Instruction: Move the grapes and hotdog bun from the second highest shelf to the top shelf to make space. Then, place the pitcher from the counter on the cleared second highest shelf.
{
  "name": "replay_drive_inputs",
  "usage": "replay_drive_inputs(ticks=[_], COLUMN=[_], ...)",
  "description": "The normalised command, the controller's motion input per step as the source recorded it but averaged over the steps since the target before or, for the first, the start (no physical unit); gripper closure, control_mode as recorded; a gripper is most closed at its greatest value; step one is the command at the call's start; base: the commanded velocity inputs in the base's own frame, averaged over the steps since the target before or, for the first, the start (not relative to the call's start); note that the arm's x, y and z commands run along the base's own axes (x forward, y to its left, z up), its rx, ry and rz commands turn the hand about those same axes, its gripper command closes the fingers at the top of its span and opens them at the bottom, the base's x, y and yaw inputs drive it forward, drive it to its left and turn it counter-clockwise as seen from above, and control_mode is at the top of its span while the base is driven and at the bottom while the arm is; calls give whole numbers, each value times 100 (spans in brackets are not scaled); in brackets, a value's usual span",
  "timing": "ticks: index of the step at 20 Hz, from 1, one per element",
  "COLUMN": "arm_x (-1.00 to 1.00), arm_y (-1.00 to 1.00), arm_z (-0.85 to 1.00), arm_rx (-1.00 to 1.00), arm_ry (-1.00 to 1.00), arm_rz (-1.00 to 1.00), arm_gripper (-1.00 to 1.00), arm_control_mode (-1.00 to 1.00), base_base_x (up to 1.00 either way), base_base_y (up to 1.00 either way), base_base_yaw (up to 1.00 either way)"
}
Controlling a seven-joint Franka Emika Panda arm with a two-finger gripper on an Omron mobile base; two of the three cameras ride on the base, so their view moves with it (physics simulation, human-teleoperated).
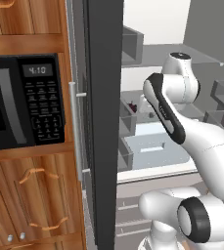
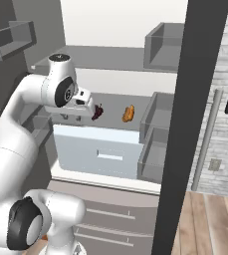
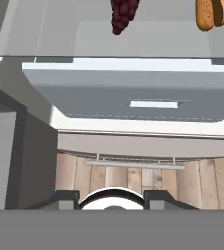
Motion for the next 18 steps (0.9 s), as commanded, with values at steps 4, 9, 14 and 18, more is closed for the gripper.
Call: replay_drive_inputs(ticks=[4,9,14,18], arm_x=[0,2,21,16], arm_y=[0,0,3,0], arm_z=[-29,-51,-18,0], arm_rx=[0,0,0,0], arm_ry=[-3,-7,0,-4], arm_rz=[-2,-3,0,0], arm_gripper=[-100,-100,-100,-100], arm_control_mode=[-100,-100,-100,-100], base_base_x=[0,0,0,0], base_base_y=[0,0,0,0], base_base_yaw=[0,0,0,0])
